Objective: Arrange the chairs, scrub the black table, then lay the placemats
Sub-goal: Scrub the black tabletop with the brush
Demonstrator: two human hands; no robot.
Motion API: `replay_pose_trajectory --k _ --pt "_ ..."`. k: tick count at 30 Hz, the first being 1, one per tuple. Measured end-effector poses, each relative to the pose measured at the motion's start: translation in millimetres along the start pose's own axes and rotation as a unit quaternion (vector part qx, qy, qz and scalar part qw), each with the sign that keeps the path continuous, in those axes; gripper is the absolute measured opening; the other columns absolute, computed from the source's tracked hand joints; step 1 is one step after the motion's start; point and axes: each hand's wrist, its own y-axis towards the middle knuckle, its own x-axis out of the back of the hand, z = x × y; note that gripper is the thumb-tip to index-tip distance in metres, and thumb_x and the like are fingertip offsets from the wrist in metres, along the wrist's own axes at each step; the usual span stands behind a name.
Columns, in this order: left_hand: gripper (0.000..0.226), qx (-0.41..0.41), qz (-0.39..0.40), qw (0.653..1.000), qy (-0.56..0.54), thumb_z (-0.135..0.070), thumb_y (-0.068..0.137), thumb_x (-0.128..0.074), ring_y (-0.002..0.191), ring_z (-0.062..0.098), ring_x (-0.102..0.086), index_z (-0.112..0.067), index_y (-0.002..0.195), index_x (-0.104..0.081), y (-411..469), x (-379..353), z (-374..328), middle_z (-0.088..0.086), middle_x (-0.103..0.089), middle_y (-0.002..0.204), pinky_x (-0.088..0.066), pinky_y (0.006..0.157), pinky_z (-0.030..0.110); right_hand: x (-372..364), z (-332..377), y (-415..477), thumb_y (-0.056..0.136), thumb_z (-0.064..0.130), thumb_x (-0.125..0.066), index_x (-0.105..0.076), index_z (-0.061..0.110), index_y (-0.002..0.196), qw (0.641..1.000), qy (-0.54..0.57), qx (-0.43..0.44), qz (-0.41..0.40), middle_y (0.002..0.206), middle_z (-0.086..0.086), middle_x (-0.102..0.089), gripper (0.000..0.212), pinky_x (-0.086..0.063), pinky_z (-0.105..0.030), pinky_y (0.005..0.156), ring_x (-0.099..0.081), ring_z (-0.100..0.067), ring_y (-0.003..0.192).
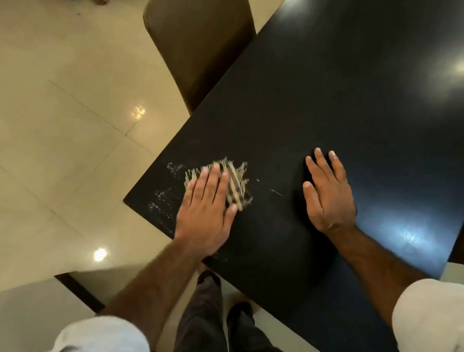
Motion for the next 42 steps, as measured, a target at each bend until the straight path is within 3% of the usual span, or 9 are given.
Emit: replay_pose_trajectory --k 4,9,15,18,22,28,33,37,42 --pt "0.081 0.034 -0.019 0.999 -0.02 -0.06 0.113 -0.016 0.169 0.031 0.02 -0.015 0.175 0.01 39 3 -28 0.011 0.021 0.183 0.002 0.138 0.055 -3 -3 -2 0.108 0.045 -0.035 -0.044 0.011 0.168 1.0 -0.014 0.009 0.001 0.18 -0.007 -0.031 0.069 -0.023 -0.054 0.135 -0.011 -0.03 0.171" --pt "0.081 -0.087 0.005 0.996 -0.007 -0.056 0.113 -0.022 0.17 0.032 0.018 -0.014 0.176 0.006 -18 -22 -74 0.011 0.02 0.183 -0.005 0.136 0.057 -3 -1 -2 0.108 0.043 -0.037 -0.045 0.006 0.166 0.999 -0.022 0.028 -0.005 0.179 -0.013 -0.033 0.069 -0.023 -0.056 0.135 -0.016 -0.039 0.168" --pt "0.08 -0.097 0.022 0.995 -0.018 -0.058 0.114 -0.02 0.17 0.027 0.02 -0.018 0.175 0.013 -74 -31 -38 0.006 0.023 0.183 -0.004 0.138 0.054 1 26 -9 0.109 0.048 -0.033 -0.04 0.007 0.168 0.999 -0.013 -0.003 0.046 0.18 -0.014 -0.028 0.072 -0.014 -0.057 0.137 -0.01 -0.036 0.17" --pt "0.081 -0.09 0.02 0.996 -0.021 -0.061 0.113 -0.017 0.17 0.027 0.019 -0.018 0.176 0.012 -77 -32 -24 0.007 0.022 0.183 -0.005 0.137 0.054 1 70 -29 0.112 0.047 -0.034 -0.038 0.008 0.17 0.992 -0.028 0.096 0.076 0.181 -0.015 -0.027 0.07 -0.019 -0.058 0.136 -0.014 -0.034 0.17" --pt "0.084 -0.139 0.048 0.985 -0.095 -0.064 0.108 -0.011 0.167 0.023 0.028 -0.018 0.171 0.022 -75 -20 -12 0.006 0.029 0.18 0.009 0.138 0.049 -13 130 -56 0.112 0.052 -0.032 -0.024 0.017 0.176 0.976 -0.031 0.159 0.145 0.186 -0.005 -0.009 0.073 -0.017 -0.057 0.136 -0.001 -0.025 0.172" --pt "0.077 0.028 -0.006 0.996 -0.083 -0.044 0.11 -0.014 0.17 0.031 0.015 -0.005 0.174 0.006 -80 -24 24 0.017 0.016 0.183 -0.004 0.138 0.054 -59 160 -93 0.115 0.056 -0.022 -0.008 0.016 0.178 0.97 -0.084 0.157 0.166 0.186 -0.007 0.003 0.076 -0.011 -0.059 0.137 0.008 -0.032 0.172" --pt "0.076 0.037 -0.031 0.995 -0.082 -0.05 0.116 -0.016 0.171 0.03 0.012 -0.007 0.175 0.004 -90 -31 31 0.013 0.015 0.184 -0.004 0.139 0.051 -59 156 -139 0.114 0.061 -0.032 -0.006 0.02 0.178 0.965 -0.14 0.123 0.183 0.186 -0.007 0.01 0.08 -0.005 -0.058 0.134 0.012 -0.039 0.17" --pt "0.078 0.103 -0.041 0.989 -0.099 -0.052 0.116 -0.017 0.17 0.03 0.017 -0.007 0.174 0.01 -103 -34 54 0.012 0.021 0.183 0.001 0.139 0.051 -37 131 -160 0.111 0.064 -0.035 -0.005 0.029 0.178 0.961 -0.178 0.075 0.196 0.185 -0.01 0.013 0.082 -0.019 -0.067 0.131 0.011 -0.046 0.169" --pt "0.083 0.126 -0.04 0.986 -0.097 -0.053 0.115 -0.022 0.17 0.03 0.017 -0.006 0.173 0.014 -109 -43 73 0.013 0.023 0.182 -0.003 0.139 0.053 -64 175 -86 0.111 0.062 -0.029 -0.006 0.034 0.178 0.98 -0.158 -0.005 0.121 0.185 -0.015 0.003 0.075 -0.025 -0.071 0.128 0.001 -0.052 0.168"
